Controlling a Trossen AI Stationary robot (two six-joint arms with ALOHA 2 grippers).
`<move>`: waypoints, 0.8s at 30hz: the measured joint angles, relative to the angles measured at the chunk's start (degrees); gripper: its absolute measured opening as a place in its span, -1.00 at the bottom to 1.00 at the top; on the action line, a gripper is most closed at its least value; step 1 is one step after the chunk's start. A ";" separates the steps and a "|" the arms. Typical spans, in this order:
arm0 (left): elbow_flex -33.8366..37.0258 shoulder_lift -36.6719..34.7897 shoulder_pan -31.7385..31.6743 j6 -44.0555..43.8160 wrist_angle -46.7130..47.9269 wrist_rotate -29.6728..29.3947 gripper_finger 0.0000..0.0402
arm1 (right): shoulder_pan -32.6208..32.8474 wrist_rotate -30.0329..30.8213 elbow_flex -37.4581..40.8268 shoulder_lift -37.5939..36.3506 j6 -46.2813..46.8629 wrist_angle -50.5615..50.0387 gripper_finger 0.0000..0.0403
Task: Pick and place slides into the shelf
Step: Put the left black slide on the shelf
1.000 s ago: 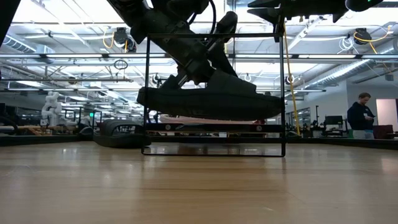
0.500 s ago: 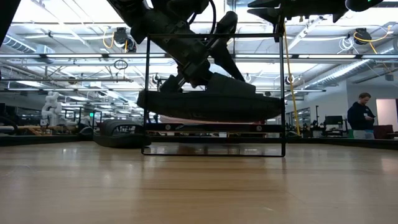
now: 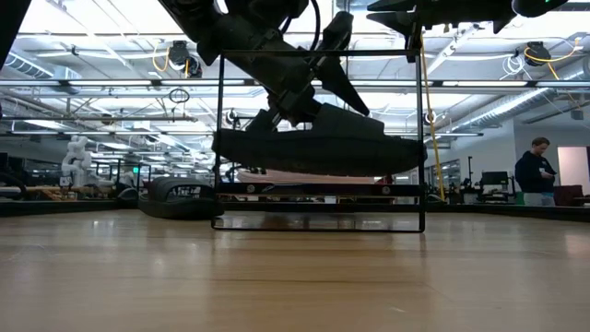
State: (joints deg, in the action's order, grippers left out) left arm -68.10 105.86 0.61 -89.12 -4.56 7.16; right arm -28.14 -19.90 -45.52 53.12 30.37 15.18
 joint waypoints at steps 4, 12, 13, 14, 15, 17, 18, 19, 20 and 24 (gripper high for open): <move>0.00 0.00 0.28 -0.56 0.07 0.32 -0.43 | -0.02 0.00 0.00 0.00 -0.15 0.00 -0.73; 0.00 0.00 0.28 -1.03 2.88 0.79 -0.43 | 0.00 0.00 0.00 0.00 -1.07 0.01 -0.73; 0.00 0.00 0.28 -1.01 3.04 0.77 -0.43 | 0.00 0.00 0.00 0.00 -1.07 0.00 -0.73; 0.00 0.00 0.28 -0.99 3.12 0.79 -0.43 | 0.00 0.02 0.00 0.00 -1.07 0.00 -0.73; 0.00 0.00 0.28 -0.99 3.17 0.79 -0.43 | -0.01 0.01 0.00 0.00 -1.07 0.00 -0.73; -0.01 0.00 0.28 -0.74 3.56 0.77 -0.43 | 0.00 0.02 0.00 0.00 -1.07 0.00 -0.73; -0.02 0.00 0.28 -0.65 4.22 0.79 -0.42 | -0.01 0.02 0.00 0.00 -1.08 0.01 -0.73; -0.02 -0.02 0.28 -0.64 5.03 0.86 -0.42 | 0.00 0.02 0.00 0.00 -1.07 0.00 -0.73; -0.02 -0.02 0.28 -0.64 5.65 0.94 -0.42 | 0.00 0.02 0.00 0.00 -1.07 0.00 -0.73; -0.02 -0.02 0.28 -0.64 6.00 1.33 -0.42 | 0.00 0.02 0.00 0.00 -1.07 0.00 -0.73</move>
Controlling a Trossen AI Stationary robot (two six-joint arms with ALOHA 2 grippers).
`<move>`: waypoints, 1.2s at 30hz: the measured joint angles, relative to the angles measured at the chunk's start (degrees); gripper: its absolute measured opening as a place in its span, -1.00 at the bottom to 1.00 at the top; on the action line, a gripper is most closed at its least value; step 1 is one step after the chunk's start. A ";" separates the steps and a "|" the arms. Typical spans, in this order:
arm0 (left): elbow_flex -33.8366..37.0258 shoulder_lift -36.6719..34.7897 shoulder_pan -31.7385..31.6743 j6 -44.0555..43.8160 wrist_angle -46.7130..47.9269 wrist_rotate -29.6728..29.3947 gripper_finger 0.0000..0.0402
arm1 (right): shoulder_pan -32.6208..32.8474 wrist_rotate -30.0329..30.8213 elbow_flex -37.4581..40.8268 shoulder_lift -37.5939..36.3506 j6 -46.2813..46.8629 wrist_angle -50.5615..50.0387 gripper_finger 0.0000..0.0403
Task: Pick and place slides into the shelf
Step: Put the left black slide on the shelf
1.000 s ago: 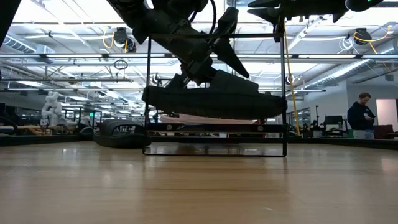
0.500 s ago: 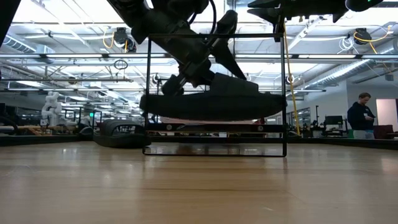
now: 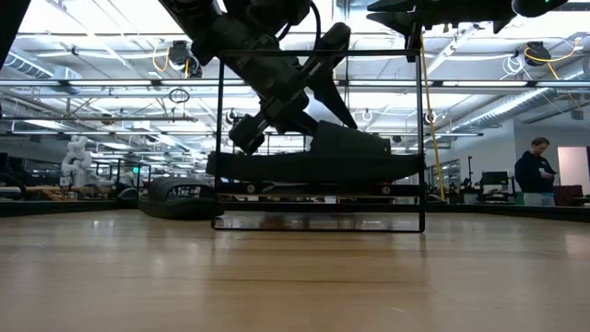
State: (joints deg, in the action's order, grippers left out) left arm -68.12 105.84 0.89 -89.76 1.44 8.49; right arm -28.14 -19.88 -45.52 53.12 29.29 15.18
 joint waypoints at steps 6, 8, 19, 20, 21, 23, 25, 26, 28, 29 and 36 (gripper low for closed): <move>0.00 0.00 0.00 0.07 0.03 -0.59 -0.42 | 0.00 0.00 0.00 0.00 0.00 0.00 -0.73; 0.00 0.00 0.00 0.07 0.01 -0.57 -0.42 | -0.01 -0.01 0.00 0.00 0.00 0.00 -0.73; 0.00 0.00 0.00 0.04 -0.24 -1.03 -0.42 | -0.01 -1.43 0.00 0.00 0.00 0.00 -0.73; 0.00 0.00 0.00 0.04 -0.22 -1.05 -0.42 | 0.00 -1.44 0.00 0.00 0.00 0.00 -0.73; 0.00 0.00 0.00 0.04 -0.15 -1.05 -0.42 | 0.00 -1.44 0.00 0.00 0.00 0.00 -0.73; 0.00 0.00 -0.04 0.09 0.14 -1.07 -0.42 | 0.00 -1.44 0.00 0.00 0.00 0.00 -0.73; 0.00 0.00 -0.07 0.76 0.25 -1.09 -0.42 | 0.00 -1.44 0.00 0.01 0.00 0.00 -0.73; 0.00 0.00 -0.09 0.99 0.40 -1.09 -0.42 | 0.00 -1.46 0.00 0.01 0.00 -0.02 -0.73; -0.01 0.00 -0.22 1.17 0.71 -1.11 -0.43 | 0.00 -1.46 0.00 0.02 0.00 -0.02 -0.73; 0.00 0.00 -0.22 1.35 1.20 -1.11 -0.43 | 0.00 -1.46 0.00 0.02 0.00 -0.02 -0.73; -0.02 -0.04 -0.39 2.14 2.96 -1.09 -0.43 | 0.00 -2.55 0.00 0.02 0.01 -0.02 -0.73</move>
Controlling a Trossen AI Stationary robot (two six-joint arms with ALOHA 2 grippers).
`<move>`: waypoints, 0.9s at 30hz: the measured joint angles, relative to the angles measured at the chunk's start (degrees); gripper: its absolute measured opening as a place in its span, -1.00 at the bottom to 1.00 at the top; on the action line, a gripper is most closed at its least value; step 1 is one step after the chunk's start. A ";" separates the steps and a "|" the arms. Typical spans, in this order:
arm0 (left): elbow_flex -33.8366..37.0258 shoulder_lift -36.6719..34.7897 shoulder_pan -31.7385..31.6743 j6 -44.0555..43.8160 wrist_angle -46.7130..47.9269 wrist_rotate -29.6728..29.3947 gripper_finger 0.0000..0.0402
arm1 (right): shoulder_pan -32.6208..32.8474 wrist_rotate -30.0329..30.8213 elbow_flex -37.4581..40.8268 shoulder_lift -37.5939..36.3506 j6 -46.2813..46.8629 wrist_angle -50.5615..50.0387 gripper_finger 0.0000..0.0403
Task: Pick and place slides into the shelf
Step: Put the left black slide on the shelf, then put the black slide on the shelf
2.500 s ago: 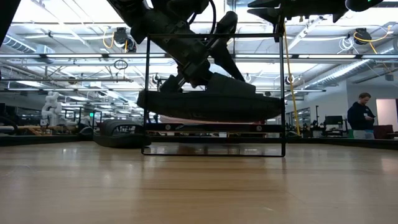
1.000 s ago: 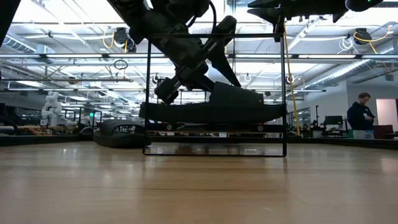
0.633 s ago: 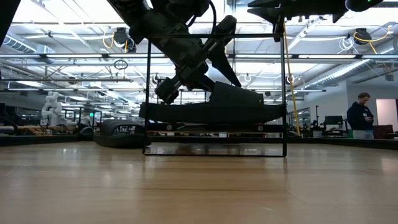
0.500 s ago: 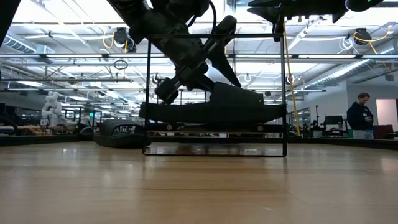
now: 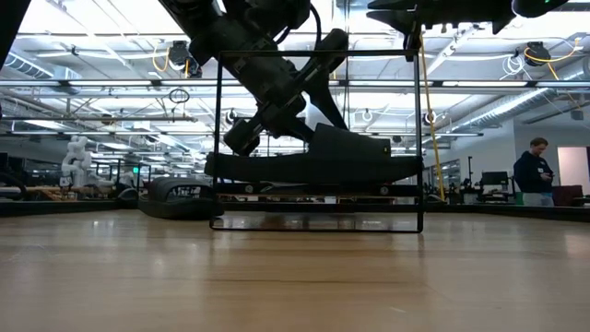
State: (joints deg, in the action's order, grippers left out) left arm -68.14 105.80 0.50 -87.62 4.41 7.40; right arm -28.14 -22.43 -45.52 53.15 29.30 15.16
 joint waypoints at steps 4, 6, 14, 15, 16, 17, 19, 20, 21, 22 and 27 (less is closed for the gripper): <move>0.00 0.00 -0.56 0.16 -0.02 0.40 -0.43 | 0.00 -0.38 0.00 0.00 0.02 -0.17 -0.73; 0.00 0.00 -0.75 0.18 -0.03 0.73 -0.43 | 0.00 -0.35 0.01 0.00 0.02 -0.20 -0.73; 0.00 -1.53 -1.12 1.66 0.87 -0.40 -0.43 | 0.00 -0.35 0.02 0.00 0.02 -0.22 -0.73; 0.06 -1.99 -1.22 2.14 2.05 -0.40 -0.43 | 0.00 -0.34 0.02 0.00 0.02 -0.22 -0.73; 0.05 -2.26 -1.31 2.54 2.39 -0.45 -0.43 | 0.00 -0.33 0.02 0.00 0.02 -0.22 -0.73; -0.01 -2.62 -1.47 2.81 2.82 -0.53 -0.43 | 0.00 -0.35 0.02 0.00 0.02 -0.22 -0.73; 0.06 -3.58 -1.77 3.54 6.13 -0.60 -0.43 | 0.00 -0.33 0.02 0.00 0.02 -0.15 -0.73; 0.05 -3.73 -1.89 3.77 6.29 -0.63 -0.43 | 0.00 -0.33 0.02 0.00 0.01 -0.09 -0.73; -0.02 -3.77 -1.97 3.96 6.52 -0.64 -0.43 | 0.00 -0.33 0.02 0.00 0.02 -0.10 -0.73; -0.02 -4.08 -2.13 3.96 7.74 -0.63 -0.43 | 0.00 -0.33 0.02 0.02 0.02 -0.11 -0.73; 0.02 -5.83 -2.52 4.75 11.46 -1.46 -0.43 | 0.00 -0.31 0.02 0.02 0.00 -0.13 -0.73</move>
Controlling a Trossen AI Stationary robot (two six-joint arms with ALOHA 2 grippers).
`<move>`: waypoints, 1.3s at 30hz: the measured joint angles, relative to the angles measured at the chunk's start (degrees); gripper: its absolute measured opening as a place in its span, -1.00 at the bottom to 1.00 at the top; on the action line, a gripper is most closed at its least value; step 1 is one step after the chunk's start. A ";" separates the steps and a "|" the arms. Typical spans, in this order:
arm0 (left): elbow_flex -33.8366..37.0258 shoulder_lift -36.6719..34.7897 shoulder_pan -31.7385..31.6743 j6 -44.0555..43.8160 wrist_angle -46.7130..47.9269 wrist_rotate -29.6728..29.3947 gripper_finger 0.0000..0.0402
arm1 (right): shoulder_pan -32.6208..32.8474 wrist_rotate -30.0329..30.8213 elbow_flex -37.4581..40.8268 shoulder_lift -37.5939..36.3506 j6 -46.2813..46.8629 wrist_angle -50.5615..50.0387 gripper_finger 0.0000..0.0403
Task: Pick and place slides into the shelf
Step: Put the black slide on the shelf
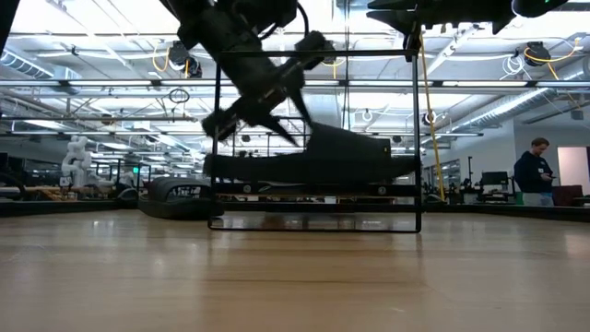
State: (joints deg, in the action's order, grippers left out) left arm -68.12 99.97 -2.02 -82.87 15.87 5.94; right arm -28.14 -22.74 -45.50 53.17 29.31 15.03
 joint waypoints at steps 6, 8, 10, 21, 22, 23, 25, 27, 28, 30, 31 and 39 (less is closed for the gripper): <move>0.02 -2.57 -0.19 0.52 5.08 -2.57 -0.43 | 0.00 0.02 0.00 0.00 -0.01 0.13 -0.73; 0.01 -3.25 -0.26 0.44 5.32 -3.26 -0.43 | -0.02 0.04 0.02 0.00 -0.01 0.15 -0.73; 0.11 -4.23 -0.54 0.53 6.64 -4.10 -0.43 | -0.02 0.04 0.02 0.00 -0.01 0.35 -0.73; -0.10 -12.05 -6.27 7.25 12.75 -9.01 -0.43 | 0.01 0.00 0.02 0.00 -0.01 0.35 -0.73; 0.13 -12.84 -7.04 8.39 16.70 -9.16 -0.43 | 0.07 0.01 0.02 -0.01 -0.01 0.31 -0.73; 0.15 -13.34 -7.81 8.98 18.35 -9.46 -0.43 | 0.07 0.00 0.02 -0.02 -0.03 0.16 -0.73; -0.11 -15.29 -9.89 9.89 24.39 -9.49 -0.43 | 0.09 0.01 0.02 0.02 -0.03 0.04 -0.73; 0.11 -16.29 -12.07 11.39 32.72 -9.49 -0.43 | 0.05 0.06 0.00 0.17 -0.09 0.15 -0.73; -0.01 -16.74 -13.30 12.62 33.36 -9.28 -0.43 | -0.08 0.07 0.00 0.21 -0.14 0.00 -0.73; 0.04 -17.53 -16.12 16.99 36.94 -7.52 -0.43 | -0.14 0.07 0.02 0.40 -0.18 0.08 -0.73; 0.11 -17.73 -17.37 19.37 39.02 -5.99 -0.43 | -0.21 0.11 0.00 0.46 -0.21 0.20 -0.73; 0.03 -16.12 -29.83 39.03 39.03 6.81 -0.43 | -0.79 0.17 0.00 0.55 -0.21 0.55 -0.73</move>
State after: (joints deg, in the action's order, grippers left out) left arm -68.09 83.85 -31.85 -43.83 54.90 12.74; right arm -28.93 -22.57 -45.50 53.71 29.10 15.57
